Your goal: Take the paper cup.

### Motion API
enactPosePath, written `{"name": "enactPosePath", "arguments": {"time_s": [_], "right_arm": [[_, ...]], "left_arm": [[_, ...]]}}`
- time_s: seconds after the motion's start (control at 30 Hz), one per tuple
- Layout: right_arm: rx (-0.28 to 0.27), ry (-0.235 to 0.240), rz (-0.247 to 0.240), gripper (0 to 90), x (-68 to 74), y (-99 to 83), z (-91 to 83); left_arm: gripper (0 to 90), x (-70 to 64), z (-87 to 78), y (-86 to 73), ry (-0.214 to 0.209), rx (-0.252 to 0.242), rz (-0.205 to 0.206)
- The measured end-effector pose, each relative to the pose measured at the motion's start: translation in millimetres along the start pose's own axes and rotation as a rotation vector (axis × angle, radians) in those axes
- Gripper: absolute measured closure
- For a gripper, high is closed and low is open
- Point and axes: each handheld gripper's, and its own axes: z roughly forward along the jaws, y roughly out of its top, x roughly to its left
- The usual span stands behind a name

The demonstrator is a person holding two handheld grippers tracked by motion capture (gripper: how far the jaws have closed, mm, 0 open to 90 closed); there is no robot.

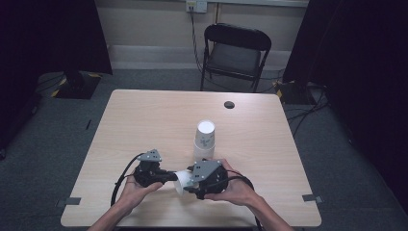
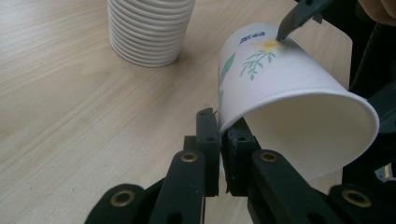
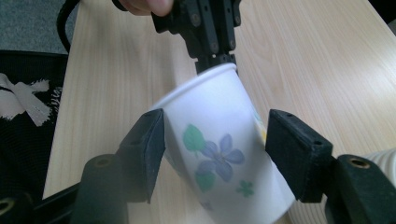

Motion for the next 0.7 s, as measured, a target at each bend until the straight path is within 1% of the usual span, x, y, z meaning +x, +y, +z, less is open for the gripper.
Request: {"name": "enactPosePath", "arguments": {"time_s": [0.03,0.1,0.2,0.23,0.27,0.3,0.37,0.43,0.47,0.53,0.6,0.67,0.7], "right_arm": [[0.002,-0.002,-0.007,34.9,0.3,0.6,1.1],[0.015,-0.002,0.001,29.2,0.2,-0.4,3.8],[0.020,0.001,0.000,23.9,1.4,-3.5,6.2],[0.024,-0.004,-0.010,22.5,2.2,-4.0,7.0],[0.024,-0.004,-0.010,22.5,2.2,-4.0,7.0],[0.042,-0.015,-0.023,22.4,4.4,-4.7,8.9],[0.047,-0.017,-0.022,22.1,5.0,-4.7,9.7],[0.057,-0.026,-0.031,21.0,6.1,-4.7,12.7],[0.057,-0.028,-0.032,20.5,6.2,-4.2,13.8],[0.060,-0.032,-0.032,20.7,6.7,-2.9,16.4],[0.077,-0.041,-0.032,22.4,7.6,-1.6,19.5],[0.085,-0.044,-0.033,22.7,8.4,-1.2,21.2],[0.076,-0.041,-0.015,24.2,7.8,-1.0,23.9]], "left_arm": [[86.5,-0.2,0.2,0.0,0.001,-0.004,-0.004],[86.6,-0.5,-0.1,-0.3,-0.002,-0.012,-0.009],[87.0,0.0,-2.6,0.2,-0.007,-0.020,-0.012],[87.2,0.6,-4.1,0.4,-0.029,-0.045,-0.039],[87.4,0.6,-4.1,0.4,-0.029,-0.045,-0.039],[87.7,1.0,-4.8,0.4,-0.035,-0.053,-0.046],[87.8,1.1,-5.2,0.5,-0.039,-0.058,-0.048],[88.1,0.7,-6.1,2.1,-0.066,-0.082,-0.057],[88.1,0.2,-5.7,2.2,-0.069,-0.085,-0.058],[88.2,-0.3,-4.9,2.3,-0.070,-0.091,-0.068],[88.1,-1.2,-5.4,2.4,-0.068,-0.105,-0.080],[88.0,-1.4,-6.5,2.7,-0.063,-0.105,-0.078],[87.8,-1.4,-8.0,2.1,-0.052,-0.114,-0.076]]}}
